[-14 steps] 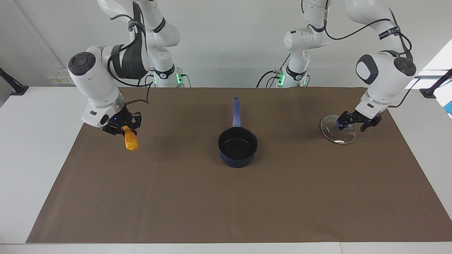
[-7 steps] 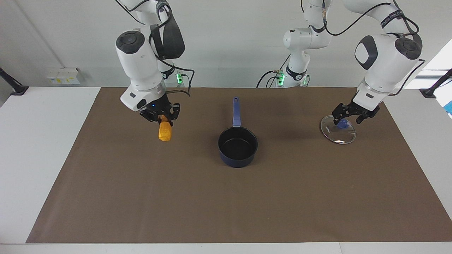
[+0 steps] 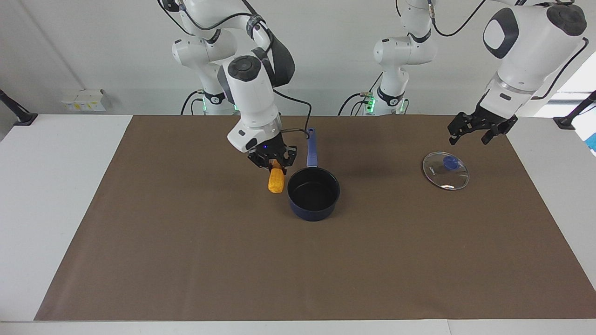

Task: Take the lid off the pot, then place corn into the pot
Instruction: 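Lift the corn with the right gripper while the left gripper withdraws, then lower the yellow corn into the black pot and open the right gripper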

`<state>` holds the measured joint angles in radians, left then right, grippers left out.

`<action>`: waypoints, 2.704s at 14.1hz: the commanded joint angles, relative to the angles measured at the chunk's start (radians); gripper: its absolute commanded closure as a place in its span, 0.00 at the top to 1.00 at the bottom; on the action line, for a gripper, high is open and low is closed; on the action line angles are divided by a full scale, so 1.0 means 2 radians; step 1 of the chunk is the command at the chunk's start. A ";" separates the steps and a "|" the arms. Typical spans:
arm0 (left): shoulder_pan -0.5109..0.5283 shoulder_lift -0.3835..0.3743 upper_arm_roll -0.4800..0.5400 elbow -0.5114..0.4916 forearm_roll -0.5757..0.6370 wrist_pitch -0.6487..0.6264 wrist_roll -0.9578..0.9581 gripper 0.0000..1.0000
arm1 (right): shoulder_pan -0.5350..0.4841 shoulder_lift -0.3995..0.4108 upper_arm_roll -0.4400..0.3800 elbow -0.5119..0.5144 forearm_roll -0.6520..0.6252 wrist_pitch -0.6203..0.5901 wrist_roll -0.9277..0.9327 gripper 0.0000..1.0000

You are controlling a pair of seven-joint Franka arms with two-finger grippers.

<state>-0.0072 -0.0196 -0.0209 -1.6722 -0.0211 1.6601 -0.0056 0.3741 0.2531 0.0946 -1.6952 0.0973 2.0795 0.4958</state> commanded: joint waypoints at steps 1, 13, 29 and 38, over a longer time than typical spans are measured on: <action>0.001 0.021 0.002 0.050 0.007 -0.046 0.002 1.00 | 0.020 0.045 -0.001 0.043 0.009 0.006 0.011 0.00; -0.004 0.045 0.003 0.104 0.004 -0.091 0.008 1.00 | 0.058 0.111 -0.001 0.048 0.008 0.052 0.021 0.00; 0.005 0.042 0.007 0.101 0.004 -0.094 0.018 1.00 | 0.055 0.112 -0.006 0.041 0.000 0.060 0.021 1.00; 0.004 0.042 0.007 0.101 0.004 -0.094 0.018 1.00 | -0.059 -0.007 -0.010 0.040 -0.041 -0.043 -0.006 1.00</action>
<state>-0.0032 0.0737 -0.0034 -1.4687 -0.0210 1.4857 0.0307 0.2894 0.2742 0.0615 -1.5947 0.0444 2.0207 0.5042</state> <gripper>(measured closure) 0.000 0.000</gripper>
